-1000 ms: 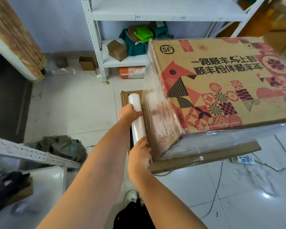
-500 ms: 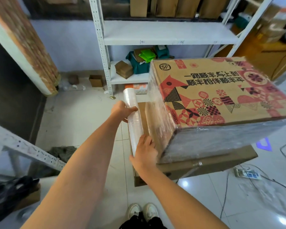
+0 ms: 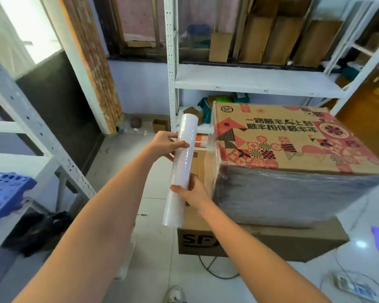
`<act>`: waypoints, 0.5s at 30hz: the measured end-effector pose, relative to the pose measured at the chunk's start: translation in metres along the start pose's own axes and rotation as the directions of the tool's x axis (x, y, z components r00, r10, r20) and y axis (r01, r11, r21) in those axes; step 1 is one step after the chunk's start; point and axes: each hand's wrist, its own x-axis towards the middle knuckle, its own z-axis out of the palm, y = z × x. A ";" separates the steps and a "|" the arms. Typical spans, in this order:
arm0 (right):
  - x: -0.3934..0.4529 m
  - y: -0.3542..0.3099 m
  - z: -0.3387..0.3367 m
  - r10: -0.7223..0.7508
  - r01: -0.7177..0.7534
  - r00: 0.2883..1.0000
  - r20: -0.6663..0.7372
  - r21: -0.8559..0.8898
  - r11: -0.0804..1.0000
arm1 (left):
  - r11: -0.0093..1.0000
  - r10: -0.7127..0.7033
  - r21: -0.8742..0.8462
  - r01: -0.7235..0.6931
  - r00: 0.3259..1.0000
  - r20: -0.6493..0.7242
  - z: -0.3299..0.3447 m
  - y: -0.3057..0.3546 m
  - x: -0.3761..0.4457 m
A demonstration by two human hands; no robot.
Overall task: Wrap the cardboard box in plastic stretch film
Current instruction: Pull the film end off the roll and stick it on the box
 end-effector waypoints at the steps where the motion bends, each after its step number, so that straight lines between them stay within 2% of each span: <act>1: -0.008 -0.001 -0.003 -0.035 0.035 0.999 0.023 -0.002 0.999 | 1.000 0.003 -0.004 -0.003 1.000 -0.021 0.001 0.006 -0.012; 4: -0.036 -0.004 -0.010 -0.145 0.145 0.988 0.046 0.015 0.989 | 0.999 0.005 -0.053 -0.008 0.998 -0.068 0.006 0.025 -0.054; 7: -0.061 -0.004 -0.018 -0.230 0.230 0.972 0.041 0.008 0.973 | 0.995 0.072 -0.058 -0.078 0.992 -0.105 0.018 0.033 -0.108; 12: -0.102 0.003 -0.026 -0.342 0.344 0.939 0.037 -0.109 0.933 | 0.965 0.150 -0.187 -0.184 0.971 -0.184 0.043 0.036 -0.176; 15: -0.122 0.010 -0.039 -0.347 0.351 0.936 0.056 -0.063 0.934 | 0.933 0.158 -0.307 -0.188 0.980 -0.122 0.048 0.039 -0.195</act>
